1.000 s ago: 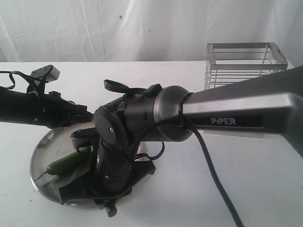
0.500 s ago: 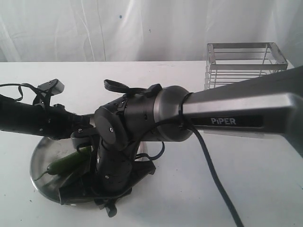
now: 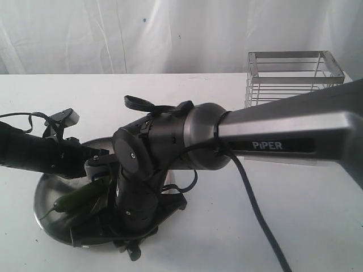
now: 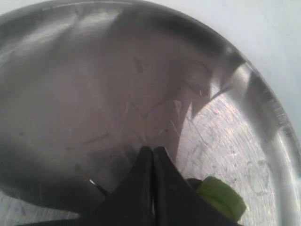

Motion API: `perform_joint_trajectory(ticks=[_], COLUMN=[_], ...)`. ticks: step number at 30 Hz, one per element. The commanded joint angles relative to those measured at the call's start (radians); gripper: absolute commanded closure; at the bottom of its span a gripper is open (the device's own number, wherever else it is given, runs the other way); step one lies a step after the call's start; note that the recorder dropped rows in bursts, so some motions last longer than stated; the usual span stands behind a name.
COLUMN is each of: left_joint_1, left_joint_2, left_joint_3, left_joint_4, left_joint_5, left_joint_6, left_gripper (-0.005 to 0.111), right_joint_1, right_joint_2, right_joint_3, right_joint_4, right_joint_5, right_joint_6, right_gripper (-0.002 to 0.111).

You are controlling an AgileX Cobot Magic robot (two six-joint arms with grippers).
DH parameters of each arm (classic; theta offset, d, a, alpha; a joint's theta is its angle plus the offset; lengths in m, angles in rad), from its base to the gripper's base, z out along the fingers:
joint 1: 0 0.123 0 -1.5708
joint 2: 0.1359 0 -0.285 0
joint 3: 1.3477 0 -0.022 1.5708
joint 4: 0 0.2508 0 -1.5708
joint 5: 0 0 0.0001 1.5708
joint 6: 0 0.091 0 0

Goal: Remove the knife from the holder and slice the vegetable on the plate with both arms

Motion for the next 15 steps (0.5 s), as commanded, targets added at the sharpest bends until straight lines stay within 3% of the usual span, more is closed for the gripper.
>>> perform_joint_trajectory(ticks=[1,15], left_joint_1=[-0.004,-0.004], left_joint_2=[0.015,0.015], left_joint_3=[0.023,0.023], left_joint_4=[0.027,0.055], left_joint_5=[-0.055,-0.082], left_joint_6=[0.004,-0.001], left_gripper=[0.107,0.107], right_joint_1=[0.0,0.0], right_joint_2=[-0.001,0.031], right_joint_3=[0.005,0.005], right_joint_4=[-0.006,-0.004], right_joint_5=[-0.007,0.038], right_joint_6=[0.001,0.001], right_gripper=[0.108,0.108])
